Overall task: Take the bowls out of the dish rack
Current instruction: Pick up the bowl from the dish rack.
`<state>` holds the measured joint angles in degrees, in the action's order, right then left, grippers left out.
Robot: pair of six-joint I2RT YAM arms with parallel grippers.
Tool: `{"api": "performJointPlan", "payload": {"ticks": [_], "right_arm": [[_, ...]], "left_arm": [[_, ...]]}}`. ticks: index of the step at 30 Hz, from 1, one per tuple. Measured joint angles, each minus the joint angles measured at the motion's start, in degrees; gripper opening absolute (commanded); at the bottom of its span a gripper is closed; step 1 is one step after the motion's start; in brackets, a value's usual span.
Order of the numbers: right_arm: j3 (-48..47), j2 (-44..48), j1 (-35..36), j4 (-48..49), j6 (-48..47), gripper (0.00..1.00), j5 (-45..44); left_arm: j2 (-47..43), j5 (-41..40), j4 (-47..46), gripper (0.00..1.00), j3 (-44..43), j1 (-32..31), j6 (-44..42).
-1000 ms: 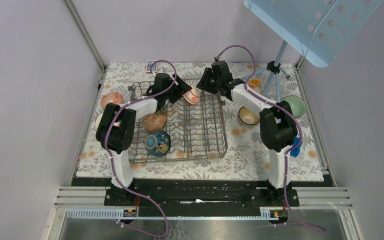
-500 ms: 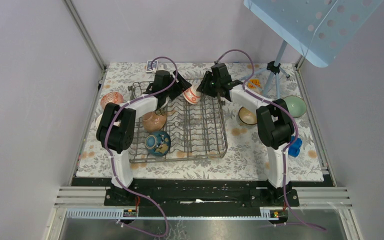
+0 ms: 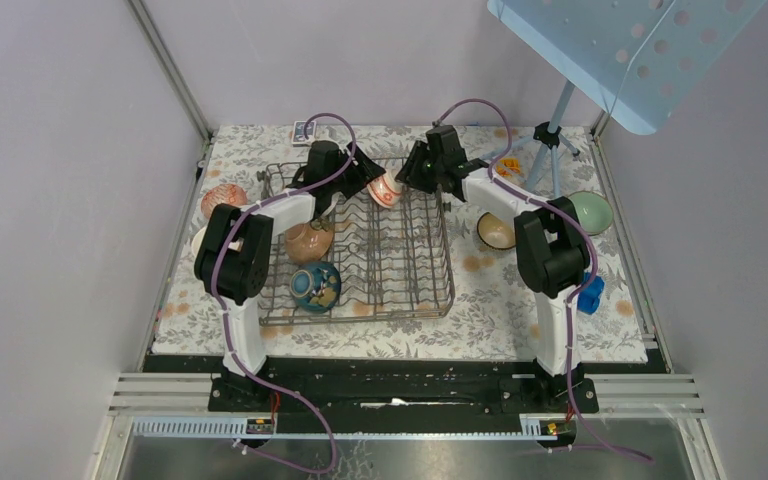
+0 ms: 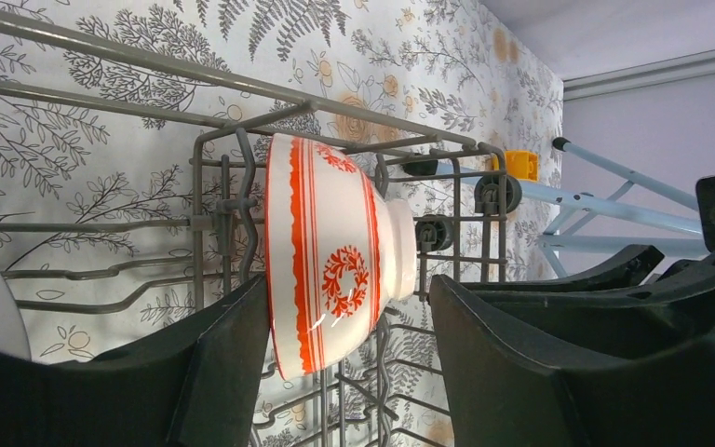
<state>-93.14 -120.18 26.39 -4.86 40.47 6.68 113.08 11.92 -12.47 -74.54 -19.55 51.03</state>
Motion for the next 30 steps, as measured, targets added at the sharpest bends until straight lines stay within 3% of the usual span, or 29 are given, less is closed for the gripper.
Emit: {"api": "performJointPlan", "payload": {"ticks": [23, 30], "right_arm": [[0.5, -1.4, -2.0, 0.3, 1.9, 0.47, 3.1], [1.2, -1.4, -2.6, 1.6, 2.1, 0.46, 3.7]], "left_arm": [[0.4, 5.9, -4.9, 0.55, 0.3, -0.1, 0.7], [1.1, 7.4, -5.9, 0.46, 1.0, -0.2, 1.4]]}}
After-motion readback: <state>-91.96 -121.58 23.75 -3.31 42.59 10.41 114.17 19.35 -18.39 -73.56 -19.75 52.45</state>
